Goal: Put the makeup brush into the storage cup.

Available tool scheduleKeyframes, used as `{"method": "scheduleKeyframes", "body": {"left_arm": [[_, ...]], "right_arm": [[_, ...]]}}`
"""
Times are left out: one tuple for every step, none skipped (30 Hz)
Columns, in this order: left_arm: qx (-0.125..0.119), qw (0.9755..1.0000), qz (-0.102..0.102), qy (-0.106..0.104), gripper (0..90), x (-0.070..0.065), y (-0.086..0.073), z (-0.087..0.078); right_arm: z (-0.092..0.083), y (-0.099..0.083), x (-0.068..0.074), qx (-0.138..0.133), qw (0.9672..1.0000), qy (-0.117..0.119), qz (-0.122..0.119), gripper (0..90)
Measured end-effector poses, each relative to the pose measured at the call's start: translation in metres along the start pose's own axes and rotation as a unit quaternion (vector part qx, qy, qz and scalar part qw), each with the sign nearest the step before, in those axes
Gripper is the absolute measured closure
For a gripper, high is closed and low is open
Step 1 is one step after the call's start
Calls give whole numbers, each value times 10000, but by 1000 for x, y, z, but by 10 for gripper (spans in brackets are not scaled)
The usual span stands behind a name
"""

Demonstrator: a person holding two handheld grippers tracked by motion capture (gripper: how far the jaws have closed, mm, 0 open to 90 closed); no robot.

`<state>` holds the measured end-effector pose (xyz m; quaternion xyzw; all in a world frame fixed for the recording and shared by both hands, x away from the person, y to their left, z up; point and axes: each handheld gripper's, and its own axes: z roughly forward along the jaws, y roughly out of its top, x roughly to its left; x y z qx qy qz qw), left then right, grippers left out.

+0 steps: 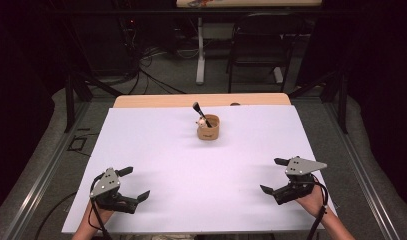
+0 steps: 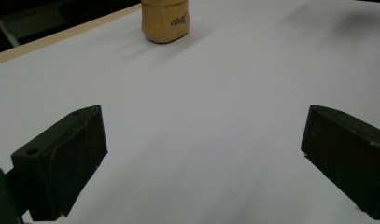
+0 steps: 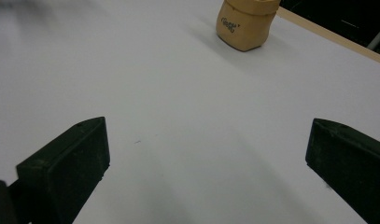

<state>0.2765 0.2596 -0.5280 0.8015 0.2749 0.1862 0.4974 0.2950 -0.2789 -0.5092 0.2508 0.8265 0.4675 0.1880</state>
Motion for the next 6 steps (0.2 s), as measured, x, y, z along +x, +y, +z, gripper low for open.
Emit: {"method": "scheduleKeyframes", "body": {"left_arm": [[0, 10000, 0, 0, 2, 0, 0, 0], [14, 10000, -2, 11, 2, 0, 0, 0], [16, 10000, -10, 10, 2, 0, 0, 0], [19, 10000, -19, -1, 2, 0, 0, 1], [36, 10000, -3, 12, 2, 1, 0, 1], [36, 10000, -3, 12, 2, 1, 0, 1]], "right_arm": [[0, 0, 0, -19, 10000, -11, -8, 0], [-1, 0, 0, -23, 10000, -37, -27, 0], [-2, 0, 0, -46, 10000, -57, -36, 0], [-2, 0, -1, -95, 9999, -75, -21, 0], [-3, 0, -1, -107, 9999, -124, 4, 0], [-3, 0, -1, -136, 9996, -245, 9, 0]]}}
